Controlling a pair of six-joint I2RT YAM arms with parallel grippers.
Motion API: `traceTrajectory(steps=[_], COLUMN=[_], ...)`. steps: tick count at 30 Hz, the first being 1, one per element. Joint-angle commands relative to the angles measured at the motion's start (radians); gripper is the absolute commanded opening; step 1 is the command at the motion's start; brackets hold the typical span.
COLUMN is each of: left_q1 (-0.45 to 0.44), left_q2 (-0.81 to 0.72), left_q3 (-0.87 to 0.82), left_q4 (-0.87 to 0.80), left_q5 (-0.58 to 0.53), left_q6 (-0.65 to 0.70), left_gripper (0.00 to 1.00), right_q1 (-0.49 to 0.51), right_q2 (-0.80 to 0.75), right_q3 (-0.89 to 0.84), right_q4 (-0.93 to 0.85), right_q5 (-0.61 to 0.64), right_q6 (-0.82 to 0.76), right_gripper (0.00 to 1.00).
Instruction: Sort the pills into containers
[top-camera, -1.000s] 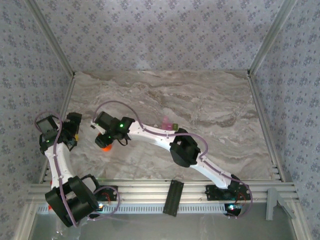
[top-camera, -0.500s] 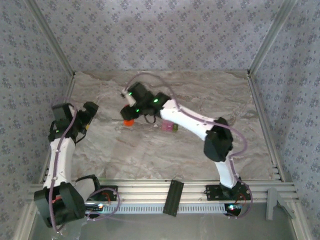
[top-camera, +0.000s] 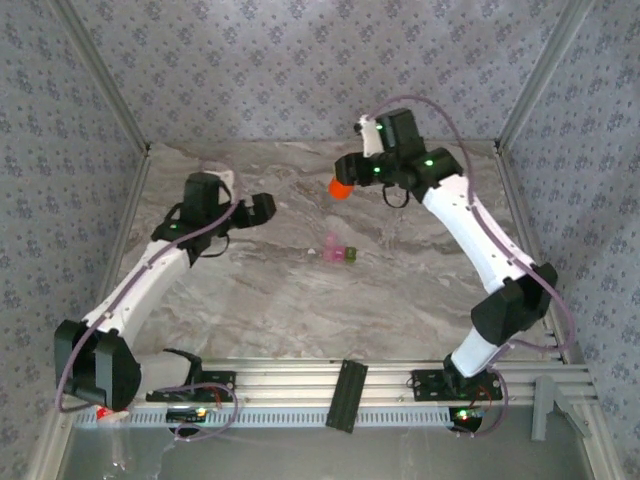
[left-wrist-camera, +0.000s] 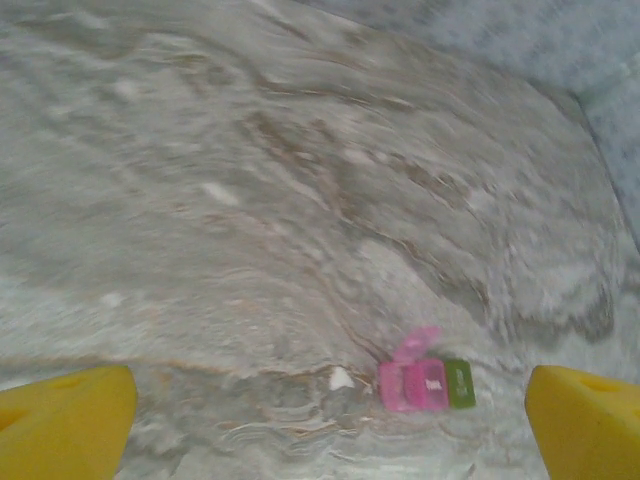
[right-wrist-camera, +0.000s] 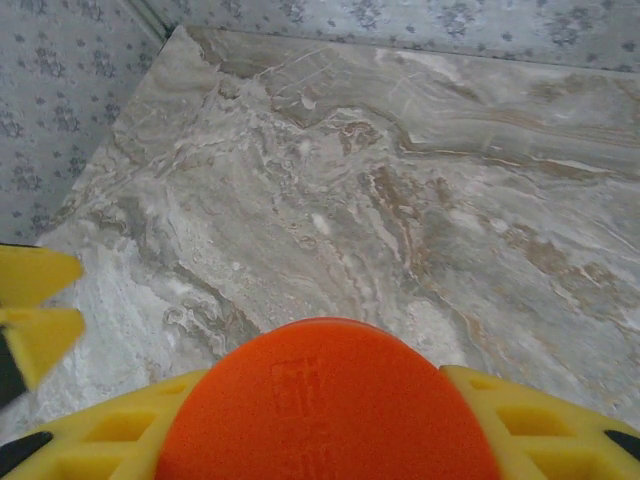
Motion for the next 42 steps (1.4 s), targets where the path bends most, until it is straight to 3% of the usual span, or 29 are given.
traceTrajectory(steps=[1,4,8,14,18,24,32,42], left_q1=[-0.083,-0.148,-0.263,-0.322,-0.327,-0.327,-0.327,-0.327], left_q2=[0.037,0.074,0.109,0.182,0.192,0.2,0.204,0.202], left_q3=[0.026,0.04,0.035,0.079,0.083,0.142,0.165,0.155], left_q4=[0.138,0.196,0.28,0.325,0.39,0.342,0.347,0.398], left_q5=[-0.009,0.069,0.077,0.093,0.104,0.172,0.243,0.24], left_q6=[0.18,0.284,0.472,0.622,0.643,0.667,0.648,0.609], left_gripper=[0.99,0.99,0.98,0.88,0.85,0.7,0.72,0.71], right_q1=[-0.053,-0.099,-0.137,-0.147,-0.147,-0.131,-0.051,-0.006], right_q2=[-0.072,-0.09,-0.1,-0.099,-0.096,-0.079,-0.053,-0.046], right_q3=[-0.028,-0.025,-0.015,-0.004,-0.009,-0.028,-0.019,-0.026], right_q4=[-0.041,-0.072,-0.112,-0.157,-0.147,-0.075,-0.059,-0.052], right_q5=[-0.134,-0.183,-0.249,-0.323,-0.371,-0.435,-0.41,-0.391], right_q6=[-0.007,-0.008,-0.007,-0.01,0.015,0.084,0.111,0.122], right_gripper=[0.36,0.36,0.36,0.36,0.36,0.36,0.36,0.36])
